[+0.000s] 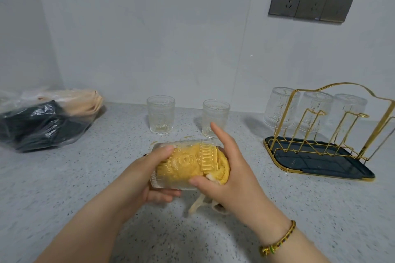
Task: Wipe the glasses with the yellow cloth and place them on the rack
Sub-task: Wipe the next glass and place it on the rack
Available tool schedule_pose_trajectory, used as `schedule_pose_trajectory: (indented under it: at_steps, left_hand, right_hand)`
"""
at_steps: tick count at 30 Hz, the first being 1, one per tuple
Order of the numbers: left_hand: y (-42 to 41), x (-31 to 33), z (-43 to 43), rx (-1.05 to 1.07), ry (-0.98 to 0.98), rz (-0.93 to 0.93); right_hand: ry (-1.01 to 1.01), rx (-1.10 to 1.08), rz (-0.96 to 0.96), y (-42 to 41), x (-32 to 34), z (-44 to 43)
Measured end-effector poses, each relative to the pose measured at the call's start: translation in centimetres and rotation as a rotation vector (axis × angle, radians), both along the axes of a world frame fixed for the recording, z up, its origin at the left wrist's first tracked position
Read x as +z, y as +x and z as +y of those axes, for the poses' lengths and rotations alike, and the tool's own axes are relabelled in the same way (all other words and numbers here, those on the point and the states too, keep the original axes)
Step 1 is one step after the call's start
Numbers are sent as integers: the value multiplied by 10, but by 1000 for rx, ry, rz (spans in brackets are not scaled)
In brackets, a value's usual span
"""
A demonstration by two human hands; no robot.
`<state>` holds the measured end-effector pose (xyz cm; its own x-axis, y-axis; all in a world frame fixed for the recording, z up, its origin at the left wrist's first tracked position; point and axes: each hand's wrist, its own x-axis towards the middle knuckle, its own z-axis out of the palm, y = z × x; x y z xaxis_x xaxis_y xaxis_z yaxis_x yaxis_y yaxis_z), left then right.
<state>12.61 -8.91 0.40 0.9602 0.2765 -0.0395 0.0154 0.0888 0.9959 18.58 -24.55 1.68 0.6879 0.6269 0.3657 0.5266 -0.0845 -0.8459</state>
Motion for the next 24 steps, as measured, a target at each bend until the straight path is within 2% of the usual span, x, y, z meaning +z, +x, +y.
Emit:
schedule_pose_trajectory:
  at_steps: [1,3,6,8,9,12,15,17,21,24]
  left_hand:
    - [-1,1,-1,-13,-4,8]
    - [-2,3,0,-62,21,-5]
    - [-4,3,6,-120,89,-91]
    - [-4,4,8,-72,135,-128]
    - [-4,3,8,-46,156,-133]
    - [-3,2,5,3,132,-88]
    - [-2,3,-1,13,10,0]
    - [-2,4,-4,16,-6,10]
    - [-1,1,-3,-33,65,-24]
    - [-2,1,0,-3,123,-71]
  right_hand:
    - [-5,-2,-37,-3,3,-1]
    - [68,-6,9,-4,7,-2]
    - [182,-24,243,5,4,-4]
    - [232,1,441,10,2,-5]
    - [229,7,479,9,2,-5]
    - [162,-10,315,6,1,-2]
    - [-5,21,-18,-1,0,0]
    - [-43,19,-109,-3,1,-1]
    - [133,-15,141,3,1,-2]
    - [180,-65,302,7,-2,-3]
